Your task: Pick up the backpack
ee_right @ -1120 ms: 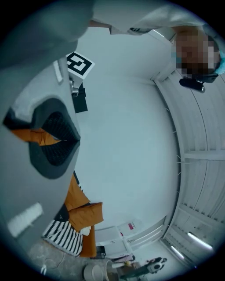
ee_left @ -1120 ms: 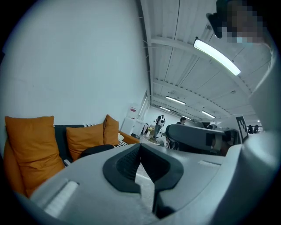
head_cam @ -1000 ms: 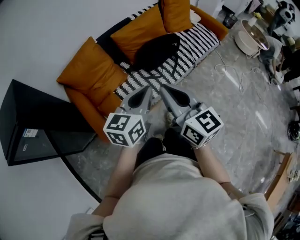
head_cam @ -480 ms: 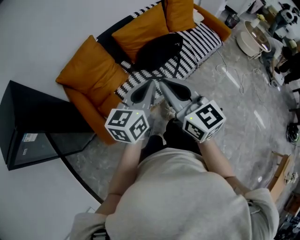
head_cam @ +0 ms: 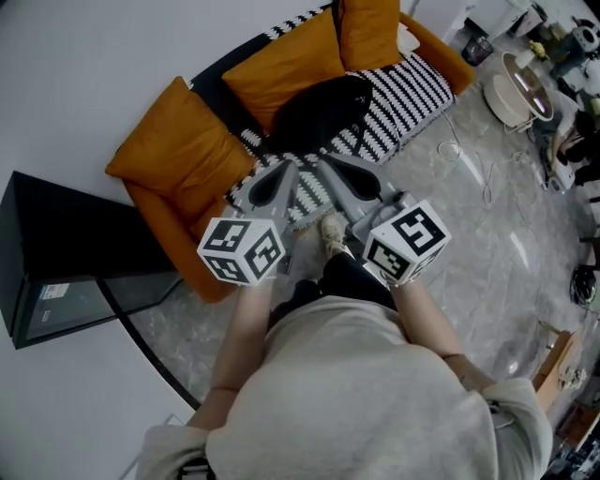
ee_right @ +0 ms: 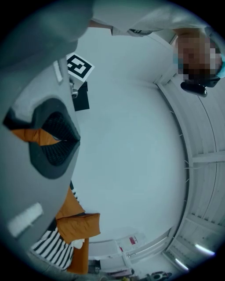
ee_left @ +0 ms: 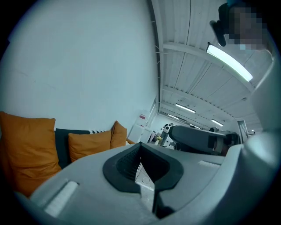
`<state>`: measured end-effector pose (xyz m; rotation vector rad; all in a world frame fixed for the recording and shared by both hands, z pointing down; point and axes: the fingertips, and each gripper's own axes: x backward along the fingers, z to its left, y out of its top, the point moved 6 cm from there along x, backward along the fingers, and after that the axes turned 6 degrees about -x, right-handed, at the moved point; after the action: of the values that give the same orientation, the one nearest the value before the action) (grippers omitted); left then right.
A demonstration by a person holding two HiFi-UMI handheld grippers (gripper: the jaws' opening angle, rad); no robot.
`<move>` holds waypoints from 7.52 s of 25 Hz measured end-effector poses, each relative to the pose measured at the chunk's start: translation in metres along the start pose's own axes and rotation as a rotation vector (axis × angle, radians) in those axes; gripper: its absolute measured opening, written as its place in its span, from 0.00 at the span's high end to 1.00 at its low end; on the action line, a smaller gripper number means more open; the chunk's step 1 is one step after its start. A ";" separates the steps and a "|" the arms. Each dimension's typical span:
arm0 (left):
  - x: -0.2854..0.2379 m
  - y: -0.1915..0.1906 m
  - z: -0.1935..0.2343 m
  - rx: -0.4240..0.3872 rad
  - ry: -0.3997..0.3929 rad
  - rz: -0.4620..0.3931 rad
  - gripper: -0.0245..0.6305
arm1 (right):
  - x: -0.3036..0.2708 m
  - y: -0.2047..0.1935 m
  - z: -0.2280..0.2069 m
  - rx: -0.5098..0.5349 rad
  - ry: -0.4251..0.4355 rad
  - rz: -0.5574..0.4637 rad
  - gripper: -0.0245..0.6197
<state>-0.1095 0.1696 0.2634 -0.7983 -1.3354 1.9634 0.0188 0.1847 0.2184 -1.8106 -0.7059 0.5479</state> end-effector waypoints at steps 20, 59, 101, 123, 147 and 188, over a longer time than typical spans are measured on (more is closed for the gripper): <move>-0.159 0.030 0.063 0.046 0.167 0.001 0.95 | -0.093 0.046 -0.181 -0.056 0.108 0.094 0.96; -0.216 -0.077 0.169 0.261 0.197 0.233 0.95 | -0.180 -0.084 -0.267 -0.152 -0.006 0.423 0.96; -0.244 -0.272 0.245 0.353 0.262 0.336 0.95 | -0.196 -0.294 -0.334 -0.242 -0.068 0.565 0.96; -0.250 -0.309 0.256 0.416 0.244 0.376 0.95 | -0.239 -0.346 -0.361 -0.030 -0.162 0.691 0.41; -0.263 -0.318 0.270 0.472 0.283 0.336 0.95 | -0.253 -0.377 -0.385 0.014 -0.149 0.782 0.77; -0.242 -0.147 0.191 0.306 0.057 0.258 0.95 | -0.180 -0.167 -0.318 -0.466 -0.144 0.426 0.88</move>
<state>-0.0826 -0.0825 0.4922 -0.9022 -0.9033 2.2561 0.0669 -0.1109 0.4862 -2.4016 -0.5739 0.8525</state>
